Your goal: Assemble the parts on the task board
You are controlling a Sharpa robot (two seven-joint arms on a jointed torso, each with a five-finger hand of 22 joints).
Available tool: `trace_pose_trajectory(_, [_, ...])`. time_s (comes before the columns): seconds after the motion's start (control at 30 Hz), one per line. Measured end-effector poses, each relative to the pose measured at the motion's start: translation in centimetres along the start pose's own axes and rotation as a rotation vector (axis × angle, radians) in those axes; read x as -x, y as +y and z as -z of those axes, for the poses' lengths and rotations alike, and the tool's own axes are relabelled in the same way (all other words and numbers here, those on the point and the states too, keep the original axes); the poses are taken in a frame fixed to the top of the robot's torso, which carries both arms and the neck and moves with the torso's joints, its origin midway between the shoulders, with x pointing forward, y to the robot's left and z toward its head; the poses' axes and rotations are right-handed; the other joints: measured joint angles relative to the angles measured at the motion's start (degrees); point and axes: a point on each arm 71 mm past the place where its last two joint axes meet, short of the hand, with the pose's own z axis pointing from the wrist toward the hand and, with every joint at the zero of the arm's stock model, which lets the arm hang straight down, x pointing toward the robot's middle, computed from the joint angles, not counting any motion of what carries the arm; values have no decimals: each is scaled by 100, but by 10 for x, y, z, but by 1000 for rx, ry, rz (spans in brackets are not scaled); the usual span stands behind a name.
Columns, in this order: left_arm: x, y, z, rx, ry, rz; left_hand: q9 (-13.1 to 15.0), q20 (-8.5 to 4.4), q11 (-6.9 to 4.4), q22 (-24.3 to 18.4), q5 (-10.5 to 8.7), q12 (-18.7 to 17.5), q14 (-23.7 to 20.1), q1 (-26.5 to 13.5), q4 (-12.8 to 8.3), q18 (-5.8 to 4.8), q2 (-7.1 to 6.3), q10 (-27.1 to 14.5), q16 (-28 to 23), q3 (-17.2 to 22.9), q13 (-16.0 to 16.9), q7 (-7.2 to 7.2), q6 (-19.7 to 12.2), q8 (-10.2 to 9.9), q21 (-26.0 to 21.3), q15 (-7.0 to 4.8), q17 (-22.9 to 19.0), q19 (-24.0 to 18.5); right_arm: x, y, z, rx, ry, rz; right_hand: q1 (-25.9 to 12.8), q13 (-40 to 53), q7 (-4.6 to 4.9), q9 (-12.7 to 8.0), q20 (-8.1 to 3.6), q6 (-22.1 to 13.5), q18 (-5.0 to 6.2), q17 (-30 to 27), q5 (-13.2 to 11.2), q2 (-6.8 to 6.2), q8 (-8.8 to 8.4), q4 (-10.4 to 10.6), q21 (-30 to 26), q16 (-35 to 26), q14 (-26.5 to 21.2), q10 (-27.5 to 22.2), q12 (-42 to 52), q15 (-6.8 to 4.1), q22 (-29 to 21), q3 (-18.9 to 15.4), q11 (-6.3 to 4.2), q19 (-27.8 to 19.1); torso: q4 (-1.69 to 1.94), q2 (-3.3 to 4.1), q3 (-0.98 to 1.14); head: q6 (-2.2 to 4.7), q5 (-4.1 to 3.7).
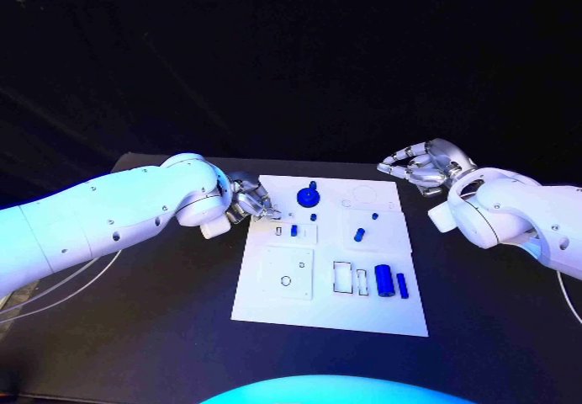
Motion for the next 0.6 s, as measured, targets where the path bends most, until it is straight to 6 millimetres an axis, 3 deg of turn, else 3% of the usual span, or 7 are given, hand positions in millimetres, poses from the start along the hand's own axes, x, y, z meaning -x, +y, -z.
trace_pose_trajectory(0.27, [8,-8,-8,46,37,-52,1,-1,11,0,-2,4,0,-140,-1,0,66,-9,0,1,-12,22,-21,111,0,0,0,-17,-1,1,-1,1,3,0,0,-1,0,0,0,0,0,0,0,0,17,0,-7,0,0,0,0,0,0,0,0,0,2,0,-2,-29,8])
trace_pose_trajectory(0.5, [9,-17,-14,70,49,-101,89,-1,11,0,-25,116,0,-412,-33,1,29,-9,0,113,56,21,-60,236,0,0,0,-16,-2,1,-1,2,4,0,0,-1,0,0,0,0,0,0,0,0,23,0,-7,0,0,0,0,0,-1,0,0,0,5,0,0,-66,17])
trace_pose_trajectory(0.6, [8,-20,-15,75,51,-116,130,-1,9,0,-33,134,0,-510,-184,0,15,-6,0,281,86,23,-62,266,0,0,0,-16,-2,1,-1,2,4,0,0,-1,0,0,0,0,0,5,0,0,23,0,-7,0,0,0,0,0,0,0,0,0,8,-3,3,-82,21])
